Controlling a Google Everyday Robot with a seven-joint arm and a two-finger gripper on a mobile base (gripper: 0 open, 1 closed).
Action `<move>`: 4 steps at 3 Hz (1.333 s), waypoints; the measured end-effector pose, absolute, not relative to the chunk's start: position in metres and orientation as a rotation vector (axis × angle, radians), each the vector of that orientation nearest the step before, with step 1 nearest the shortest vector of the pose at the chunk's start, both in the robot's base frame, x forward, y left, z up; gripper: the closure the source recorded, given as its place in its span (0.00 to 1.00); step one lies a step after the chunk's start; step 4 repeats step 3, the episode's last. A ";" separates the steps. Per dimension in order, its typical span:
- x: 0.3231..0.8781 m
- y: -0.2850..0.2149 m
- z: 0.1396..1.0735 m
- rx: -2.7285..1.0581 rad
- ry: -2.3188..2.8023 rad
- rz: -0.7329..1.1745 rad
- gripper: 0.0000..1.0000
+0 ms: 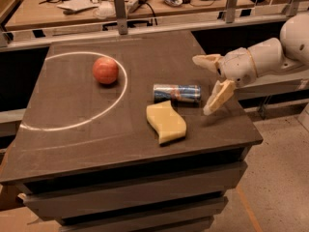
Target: Move redbull can near sponge
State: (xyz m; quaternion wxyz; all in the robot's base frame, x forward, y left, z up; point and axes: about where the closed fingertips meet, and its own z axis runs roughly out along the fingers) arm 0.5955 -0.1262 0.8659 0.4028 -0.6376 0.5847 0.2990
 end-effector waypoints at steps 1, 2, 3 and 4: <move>0.620 -0.167 0.876 -1.536 1.549 0.590 0.00; 0.636 -0.198 0.881 -1.488 1.600 0.474 0.00; 0.636 -0.199 0.881 -1.487 1.601 0.471 0.00; 0.636 -0.199 0.881 -1.487 1.601 0.471 0.00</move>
Offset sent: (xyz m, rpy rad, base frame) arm 0.0567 -0.1180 0.0256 -0.1374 -0.1632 -0.3503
